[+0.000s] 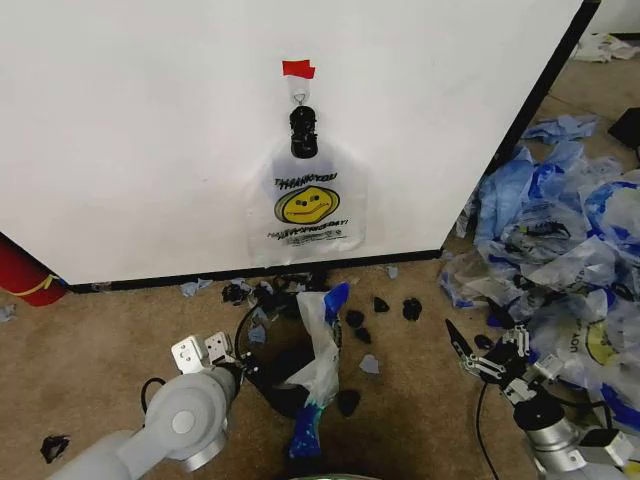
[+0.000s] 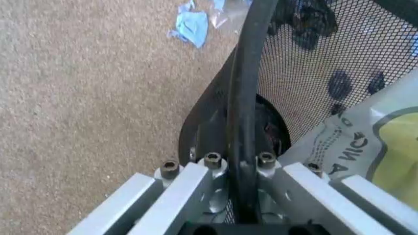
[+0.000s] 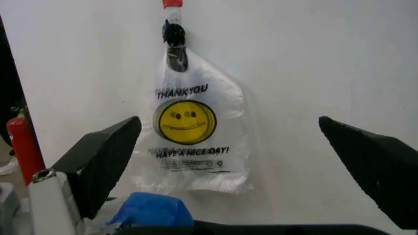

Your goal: Pick up the garbage bag from the wall and place it over the trash bin.

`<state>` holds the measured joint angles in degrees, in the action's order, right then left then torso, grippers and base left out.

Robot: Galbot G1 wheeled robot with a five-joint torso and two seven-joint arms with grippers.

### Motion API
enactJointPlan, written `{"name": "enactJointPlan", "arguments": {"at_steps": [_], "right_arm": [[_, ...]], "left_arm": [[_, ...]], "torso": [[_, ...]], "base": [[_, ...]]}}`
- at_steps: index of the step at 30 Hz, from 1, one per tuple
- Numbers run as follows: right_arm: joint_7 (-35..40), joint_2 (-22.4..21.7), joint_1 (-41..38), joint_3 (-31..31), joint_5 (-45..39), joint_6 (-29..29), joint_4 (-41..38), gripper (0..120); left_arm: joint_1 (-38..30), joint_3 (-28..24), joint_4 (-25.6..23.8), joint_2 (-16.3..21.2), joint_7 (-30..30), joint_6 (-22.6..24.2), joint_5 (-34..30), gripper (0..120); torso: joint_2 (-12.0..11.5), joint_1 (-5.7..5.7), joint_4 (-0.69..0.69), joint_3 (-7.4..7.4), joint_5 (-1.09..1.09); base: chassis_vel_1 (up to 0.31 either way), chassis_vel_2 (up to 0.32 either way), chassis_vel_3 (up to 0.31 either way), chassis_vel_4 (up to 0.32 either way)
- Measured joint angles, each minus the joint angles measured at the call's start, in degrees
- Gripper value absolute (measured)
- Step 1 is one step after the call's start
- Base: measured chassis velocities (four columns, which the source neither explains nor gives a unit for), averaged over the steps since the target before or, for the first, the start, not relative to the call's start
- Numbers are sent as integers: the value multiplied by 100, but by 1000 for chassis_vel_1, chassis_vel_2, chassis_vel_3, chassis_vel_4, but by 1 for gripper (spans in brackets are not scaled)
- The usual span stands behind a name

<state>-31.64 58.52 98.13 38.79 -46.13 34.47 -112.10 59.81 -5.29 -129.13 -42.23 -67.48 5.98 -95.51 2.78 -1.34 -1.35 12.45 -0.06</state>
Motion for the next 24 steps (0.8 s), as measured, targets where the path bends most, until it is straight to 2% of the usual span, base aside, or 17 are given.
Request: {"name": "enactJointPlan", "arguments": {"at_steps": [5,14,24], "right_arm": [[25,-9,-10,0,5,-6,-4,100],[25,15,-15,-15,54,-7,60,100],[53,11,-131,-94,99,-16,125,100]], "left_arm": [[134,-37,55,-131,17,12,117,2],[148,-68,172,-316,178,-91,248,0],[64,-84,229,-317,330,-271,290,0]], "torso": [[0,0,0,0,0],[0,0,0,0,-2],[0,0,0,0,0]], "base": [[0,0,0,0],[0,0,0,0],[0,0,0,0]]}}
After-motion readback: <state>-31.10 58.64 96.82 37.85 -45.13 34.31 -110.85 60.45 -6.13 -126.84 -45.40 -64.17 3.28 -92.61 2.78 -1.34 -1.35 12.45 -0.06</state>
